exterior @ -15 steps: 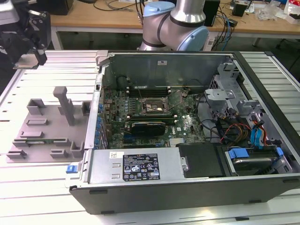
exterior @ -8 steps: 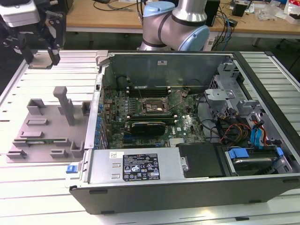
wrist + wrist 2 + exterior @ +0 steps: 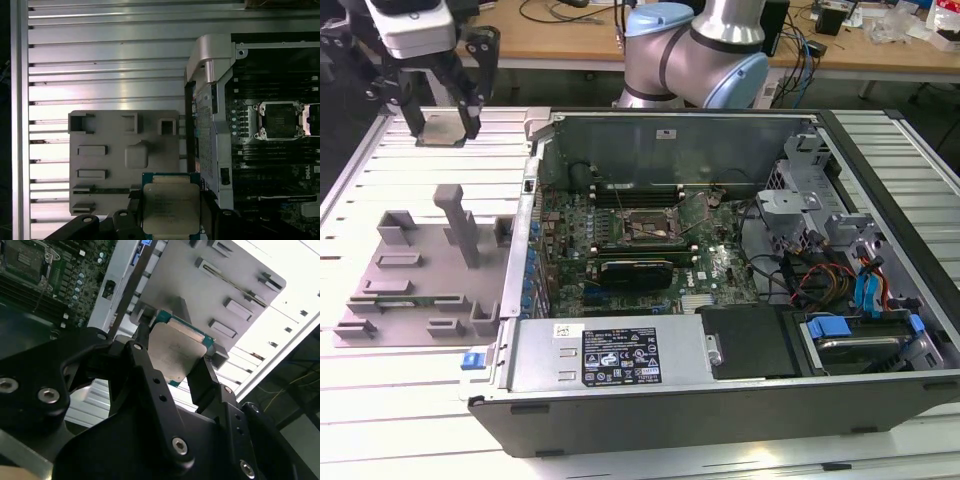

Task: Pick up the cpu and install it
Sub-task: 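Pick up the cpu and move it towards the insertion slot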

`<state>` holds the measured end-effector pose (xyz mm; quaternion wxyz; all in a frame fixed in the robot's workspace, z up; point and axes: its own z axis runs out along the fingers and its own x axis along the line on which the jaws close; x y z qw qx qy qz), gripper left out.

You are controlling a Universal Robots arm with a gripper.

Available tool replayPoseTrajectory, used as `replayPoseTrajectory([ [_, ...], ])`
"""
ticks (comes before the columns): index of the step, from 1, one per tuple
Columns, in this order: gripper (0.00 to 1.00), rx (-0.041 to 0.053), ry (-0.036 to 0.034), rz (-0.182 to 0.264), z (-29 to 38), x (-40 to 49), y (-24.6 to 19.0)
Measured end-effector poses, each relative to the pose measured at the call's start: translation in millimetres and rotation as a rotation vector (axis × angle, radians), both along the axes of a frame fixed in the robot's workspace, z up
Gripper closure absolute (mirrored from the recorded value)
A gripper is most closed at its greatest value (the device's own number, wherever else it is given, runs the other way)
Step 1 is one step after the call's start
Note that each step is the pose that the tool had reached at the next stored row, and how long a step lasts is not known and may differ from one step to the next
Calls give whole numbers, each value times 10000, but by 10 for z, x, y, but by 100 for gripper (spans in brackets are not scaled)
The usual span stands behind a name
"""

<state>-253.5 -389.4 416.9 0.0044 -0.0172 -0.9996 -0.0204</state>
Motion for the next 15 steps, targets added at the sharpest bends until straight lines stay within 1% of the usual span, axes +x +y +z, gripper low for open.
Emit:
replayPoseTrajectory([
  [2, 45, 0, 9, -1, 0, 88, 0],
  [8, 45, 0, 30, -2, 0, 257, 0],
  [9, 45, 0, 34, -1, 0, 297, 1],
  [10, 45, 0, 43, -1, 0, 365, 0],
  [12, 45, 0, 57, -2, 0, 459, 0],
  [14, 45, 0, 66, -1, 0, 526, 0],
  [15, 45, 0, 72, 0, 0, 583, 0],
])
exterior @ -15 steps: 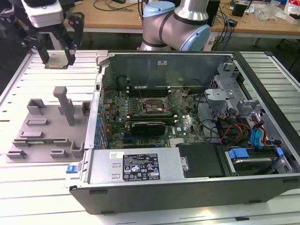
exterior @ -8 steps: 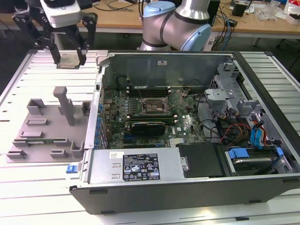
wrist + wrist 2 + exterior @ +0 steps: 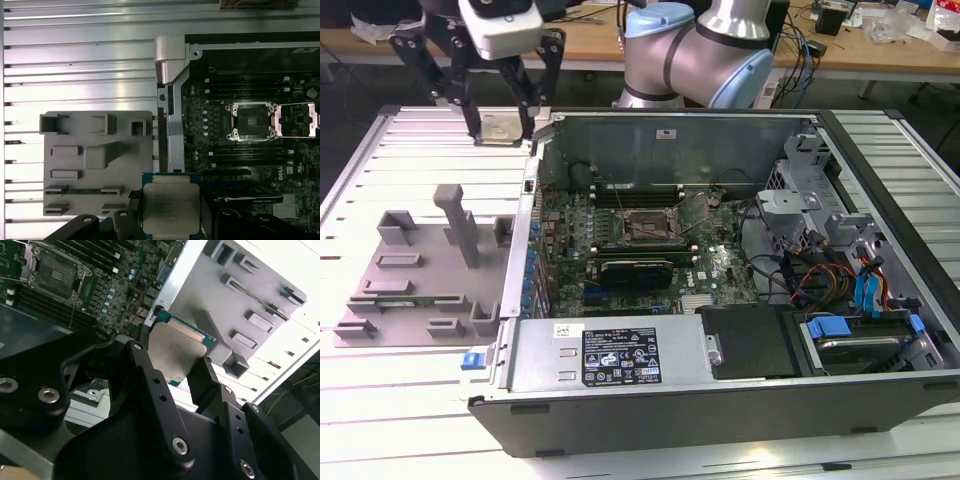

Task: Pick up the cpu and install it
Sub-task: 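Pick up the cpu and move it towards the insertion slot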

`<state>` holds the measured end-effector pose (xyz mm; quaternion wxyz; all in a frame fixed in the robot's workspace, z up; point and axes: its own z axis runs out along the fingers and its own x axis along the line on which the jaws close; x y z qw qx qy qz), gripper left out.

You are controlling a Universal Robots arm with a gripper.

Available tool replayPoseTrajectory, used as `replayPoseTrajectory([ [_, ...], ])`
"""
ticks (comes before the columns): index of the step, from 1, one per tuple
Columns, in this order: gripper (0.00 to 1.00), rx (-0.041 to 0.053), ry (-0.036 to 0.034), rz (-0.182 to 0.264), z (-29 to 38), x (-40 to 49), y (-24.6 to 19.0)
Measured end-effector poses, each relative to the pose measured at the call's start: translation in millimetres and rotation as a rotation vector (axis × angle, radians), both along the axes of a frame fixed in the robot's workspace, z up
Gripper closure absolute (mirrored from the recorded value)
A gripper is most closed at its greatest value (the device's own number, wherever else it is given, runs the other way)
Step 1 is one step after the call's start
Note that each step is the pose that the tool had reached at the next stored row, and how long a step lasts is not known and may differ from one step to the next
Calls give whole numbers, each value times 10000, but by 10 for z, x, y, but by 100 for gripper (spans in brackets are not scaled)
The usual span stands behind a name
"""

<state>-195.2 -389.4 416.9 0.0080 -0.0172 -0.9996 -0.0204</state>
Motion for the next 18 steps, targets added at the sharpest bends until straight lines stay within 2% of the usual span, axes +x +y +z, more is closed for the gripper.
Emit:
replayPoseTrajectory([
  [7, 45, 0, 38, -1, 0, 377, 1],
  [9, 45, 0, 41, -1, 0, 427, 1],
  [12, 45, 0, 50, -2, 0, 548, 0],
  [18, 45, 0, 76, -1, 0, 868, 0],
])
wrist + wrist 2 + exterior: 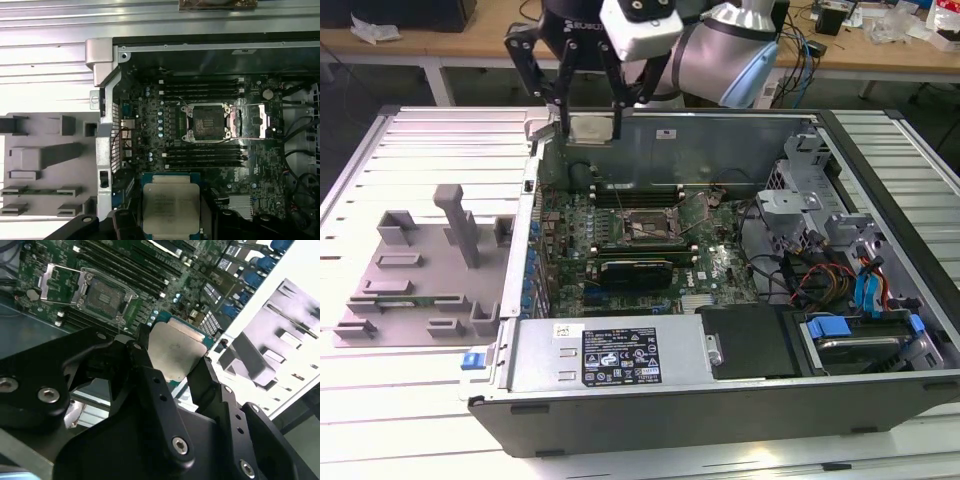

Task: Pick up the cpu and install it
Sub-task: 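Pick up the cpu and move it towards the insertion slot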

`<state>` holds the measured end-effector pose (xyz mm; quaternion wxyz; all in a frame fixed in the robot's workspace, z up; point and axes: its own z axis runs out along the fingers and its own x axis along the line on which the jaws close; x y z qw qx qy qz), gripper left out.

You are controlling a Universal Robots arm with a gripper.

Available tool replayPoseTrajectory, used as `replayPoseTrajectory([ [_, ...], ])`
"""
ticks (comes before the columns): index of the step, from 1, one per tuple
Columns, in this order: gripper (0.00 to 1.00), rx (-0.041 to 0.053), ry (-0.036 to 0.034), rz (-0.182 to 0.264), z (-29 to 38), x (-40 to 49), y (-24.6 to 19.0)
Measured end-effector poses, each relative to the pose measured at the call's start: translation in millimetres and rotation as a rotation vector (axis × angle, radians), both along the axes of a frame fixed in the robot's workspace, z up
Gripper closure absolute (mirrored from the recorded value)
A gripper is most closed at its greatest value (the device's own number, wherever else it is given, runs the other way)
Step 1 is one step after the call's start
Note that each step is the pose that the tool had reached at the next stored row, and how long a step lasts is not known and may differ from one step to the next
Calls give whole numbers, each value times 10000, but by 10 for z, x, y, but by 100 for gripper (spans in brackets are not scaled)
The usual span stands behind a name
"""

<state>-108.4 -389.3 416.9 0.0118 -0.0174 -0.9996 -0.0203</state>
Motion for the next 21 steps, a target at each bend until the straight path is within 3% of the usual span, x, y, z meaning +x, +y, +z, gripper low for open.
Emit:
replayPoseTrajectory([
  [2, 45, -1, 7, 0, 0, 59, 0],
  [5, 45, 0, 35, 0, 0, 292, 0],
  [8, 45, -1, 51, 1, 0, 417, 0],
  [10, 45, -1, 56, 1, 1, 468, 0],
  [14, 45, 1, 49, -1, -3, 480, 0],
  [16, 45, -1, -15, 0, -17, 480, 0],
  [18, 45, 0, -156, 0, -50, 480, 0],
  [21, 45, 1, -217, 4, -95, 481, 0],
])
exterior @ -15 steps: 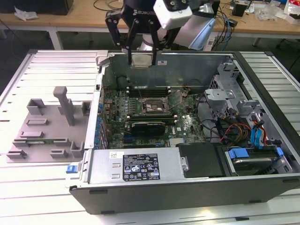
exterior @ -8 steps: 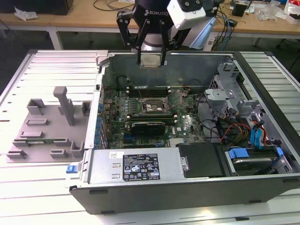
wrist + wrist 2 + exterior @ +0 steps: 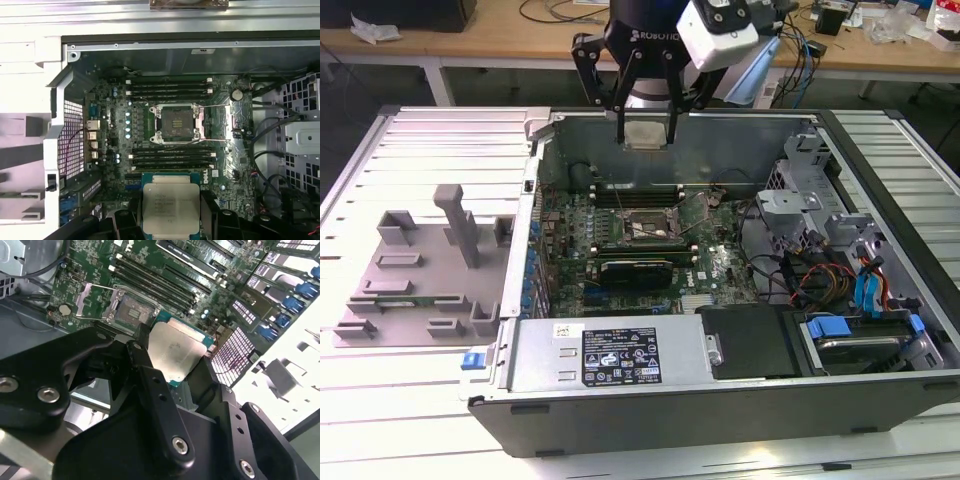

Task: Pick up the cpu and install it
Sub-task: 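Pick up the cpu and move it towards the insertion slot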

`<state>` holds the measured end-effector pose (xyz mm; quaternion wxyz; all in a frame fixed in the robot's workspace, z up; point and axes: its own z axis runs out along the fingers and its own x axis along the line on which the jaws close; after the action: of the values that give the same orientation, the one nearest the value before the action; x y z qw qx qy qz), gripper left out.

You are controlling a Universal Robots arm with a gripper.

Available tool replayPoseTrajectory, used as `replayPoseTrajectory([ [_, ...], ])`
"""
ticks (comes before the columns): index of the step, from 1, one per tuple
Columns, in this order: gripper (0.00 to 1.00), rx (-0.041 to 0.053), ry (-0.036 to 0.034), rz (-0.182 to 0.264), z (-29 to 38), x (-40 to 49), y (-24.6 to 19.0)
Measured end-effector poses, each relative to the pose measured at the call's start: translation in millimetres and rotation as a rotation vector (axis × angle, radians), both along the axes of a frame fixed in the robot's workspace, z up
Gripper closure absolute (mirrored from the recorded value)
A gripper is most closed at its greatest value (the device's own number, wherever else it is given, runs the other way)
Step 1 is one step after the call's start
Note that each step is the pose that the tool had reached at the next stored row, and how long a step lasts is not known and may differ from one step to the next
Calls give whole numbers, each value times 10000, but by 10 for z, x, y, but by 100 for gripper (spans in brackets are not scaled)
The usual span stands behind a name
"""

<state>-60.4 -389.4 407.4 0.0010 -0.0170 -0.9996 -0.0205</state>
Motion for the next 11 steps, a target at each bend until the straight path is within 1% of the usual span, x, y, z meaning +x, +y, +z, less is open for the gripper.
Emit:
replayPoseTrajectory([
  [1, 45, -2, -3, -3, -56, 1, 0],
  [2, 45, -2, -3, -2, -74, 5, 1],
  [4, 45, -1, -3, -2, -106, 18, 12],
  [6, 45, 0, -4, -1, -130, 41, 46],
  [11, 45, 0, -3, -2, -191, 88, 77],
])
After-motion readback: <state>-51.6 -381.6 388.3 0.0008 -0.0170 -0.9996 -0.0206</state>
